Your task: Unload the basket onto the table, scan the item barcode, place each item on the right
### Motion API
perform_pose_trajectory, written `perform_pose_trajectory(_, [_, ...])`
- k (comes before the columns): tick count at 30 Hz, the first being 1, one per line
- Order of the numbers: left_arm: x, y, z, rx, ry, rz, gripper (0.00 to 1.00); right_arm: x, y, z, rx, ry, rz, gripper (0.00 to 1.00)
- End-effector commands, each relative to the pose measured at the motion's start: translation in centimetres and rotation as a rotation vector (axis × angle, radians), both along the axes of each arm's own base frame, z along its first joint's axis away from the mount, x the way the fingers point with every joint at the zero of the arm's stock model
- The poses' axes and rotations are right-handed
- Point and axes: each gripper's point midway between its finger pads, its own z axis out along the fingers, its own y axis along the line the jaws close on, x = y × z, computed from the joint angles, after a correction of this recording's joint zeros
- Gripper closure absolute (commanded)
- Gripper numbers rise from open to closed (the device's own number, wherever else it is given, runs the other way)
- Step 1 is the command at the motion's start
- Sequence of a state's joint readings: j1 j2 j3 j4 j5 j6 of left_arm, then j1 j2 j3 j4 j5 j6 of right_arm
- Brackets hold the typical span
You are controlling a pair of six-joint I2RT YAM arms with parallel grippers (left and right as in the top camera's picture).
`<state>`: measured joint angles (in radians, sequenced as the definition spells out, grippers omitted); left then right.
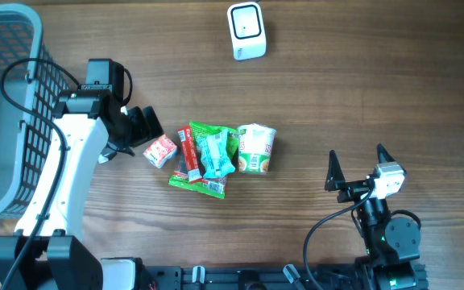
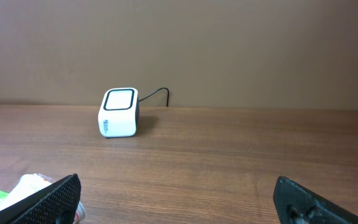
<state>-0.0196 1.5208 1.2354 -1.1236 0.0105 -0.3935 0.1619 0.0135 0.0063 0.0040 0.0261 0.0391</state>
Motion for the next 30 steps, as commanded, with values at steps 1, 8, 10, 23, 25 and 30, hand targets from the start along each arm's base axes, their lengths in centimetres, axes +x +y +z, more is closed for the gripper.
perform_pose_trajectory(1, [1.1,0.2,0.8,0.021,-0.044,-0.019,0.0,0.0,0.0,0.2,-0.009,-0.011,0.004,0.0])
perform_pose_trajectory(8, [1.0,0.2,0.8,0.022,-0.04,-0.019,0.0,0.0,0.0,0.2,-0.009,-0.011,0.004,0.0])
perform_pose_trajectory(10, [1.0,0.2,0.8,0.021,-0.04,-0.019,0.0,0.0,0.0,0.2,-0.009,-0.011,0.004,0.0])
perform_pose_trajectory(23, [3.6,-5.7,2.3,-0.271,-0.163,-0.115,0.96,-0.2,2.3,-1.1,0.307,0.113,0.124,0.0])
perform_pose_trajectory(25, [4.1,-8.4,2.8,-0.304,-0.202,-0.192,0.96,-0.2,3.0,-1.8,0.402,0.175,0.153,0.0])
perform_pose_trajectory(30, [4.3,-14.5,4.0,-0.359,-0.278,-0.367,0.96,-0.5,5.1,3.3,0.441,0.246,0.271,0.0])
